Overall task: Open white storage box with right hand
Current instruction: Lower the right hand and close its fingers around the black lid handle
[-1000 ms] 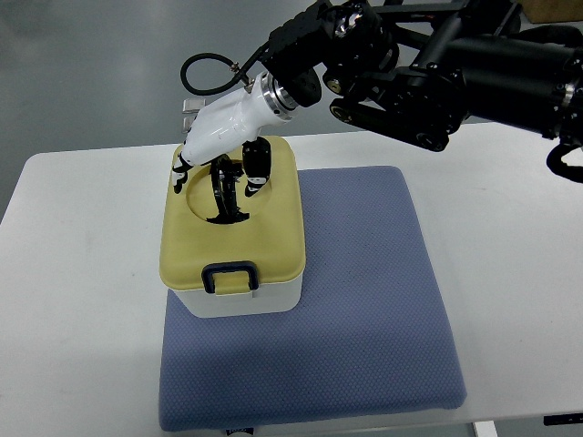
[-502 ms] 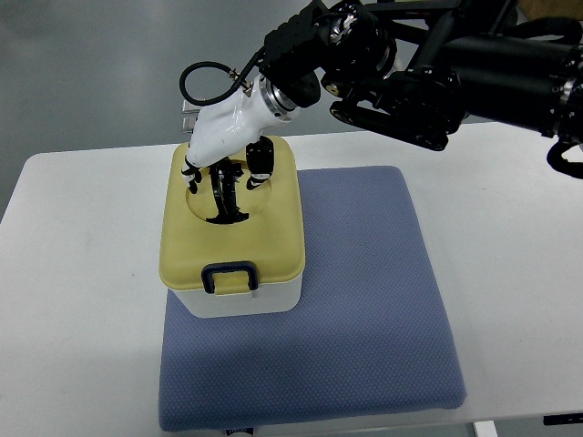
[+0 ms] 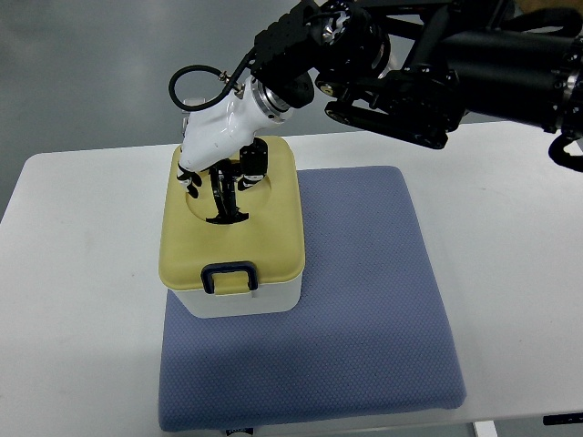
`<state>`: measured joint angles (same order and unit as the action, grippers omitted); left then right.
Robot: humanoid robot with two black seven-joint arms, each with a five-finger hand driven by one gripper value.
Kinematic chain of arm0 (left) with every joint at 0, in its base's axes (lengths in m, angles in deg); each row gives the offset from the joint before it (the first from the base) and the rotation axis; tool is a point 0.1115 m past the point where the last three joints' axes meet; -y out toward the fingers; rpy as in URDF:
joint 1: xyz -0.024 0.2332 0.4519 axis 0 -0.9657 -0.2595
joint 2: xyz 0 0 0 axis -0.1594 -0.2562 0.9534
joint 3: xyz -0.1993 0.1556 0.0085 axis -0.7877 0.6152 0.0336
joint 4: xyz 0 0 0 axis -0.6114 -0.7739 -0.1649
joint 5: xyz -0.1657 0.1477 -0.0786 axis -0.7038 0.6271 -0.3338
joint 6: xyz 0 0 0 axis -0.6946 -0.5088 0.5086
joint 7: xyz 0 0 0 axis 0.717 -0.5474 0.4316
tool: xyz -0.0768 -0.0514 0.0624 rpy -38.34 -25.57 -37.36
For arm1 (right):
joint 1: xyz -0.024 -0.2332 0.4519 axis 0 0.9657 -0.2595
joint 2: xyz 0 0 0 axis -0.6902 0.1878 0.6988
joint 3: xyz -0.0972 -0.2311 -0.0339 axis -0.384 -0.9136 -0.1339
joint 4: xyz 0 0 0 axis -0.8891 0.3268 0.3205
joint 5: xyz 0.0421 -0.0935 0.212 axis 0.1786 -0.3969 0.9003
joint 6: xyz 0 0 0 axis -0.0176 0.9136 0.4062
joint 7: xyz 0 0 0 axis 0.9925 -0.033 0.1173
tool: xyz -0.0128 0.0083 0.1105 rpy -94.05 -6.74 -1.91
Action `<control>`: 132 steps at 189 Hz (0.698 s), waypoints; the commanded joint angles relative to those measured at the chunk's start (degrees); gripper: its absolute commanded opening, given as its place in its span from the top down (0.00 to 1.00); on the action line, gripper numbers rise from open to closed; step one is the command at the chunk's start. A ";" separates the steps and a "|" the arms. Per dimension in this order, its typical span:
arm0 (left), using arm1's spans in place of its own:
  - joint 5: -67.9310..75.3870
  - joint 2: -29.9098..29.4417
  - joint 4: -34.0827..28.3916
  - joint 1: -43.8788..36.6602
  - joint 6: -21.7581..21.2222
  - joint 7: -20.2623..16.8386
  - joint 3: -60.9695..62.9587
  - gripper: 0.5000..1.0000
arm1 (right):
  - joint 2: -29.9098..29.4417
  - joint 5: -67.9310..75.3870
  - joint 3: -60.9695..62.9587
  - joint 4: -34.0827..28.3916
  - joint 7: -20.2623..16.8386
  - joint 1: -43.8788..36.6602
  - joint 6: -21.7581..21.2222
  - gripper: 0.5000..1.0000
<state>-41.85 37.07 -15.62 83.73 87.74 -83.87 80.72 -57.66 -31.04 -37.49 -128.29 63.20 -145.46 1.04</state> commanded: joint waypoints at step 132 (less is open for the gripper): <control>0.00 0.00 0.04 0.00 0.00 0.00 0.00 0.00 | 0.06 0.00 -1.31 -0.41 0.00 -0.12 0.36 0.79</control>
<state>-41.85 37.07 -15.57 83.73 87.74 -83.88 80.72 -57.53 -31.05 -38.79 -128.75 63.20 -145.55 1.04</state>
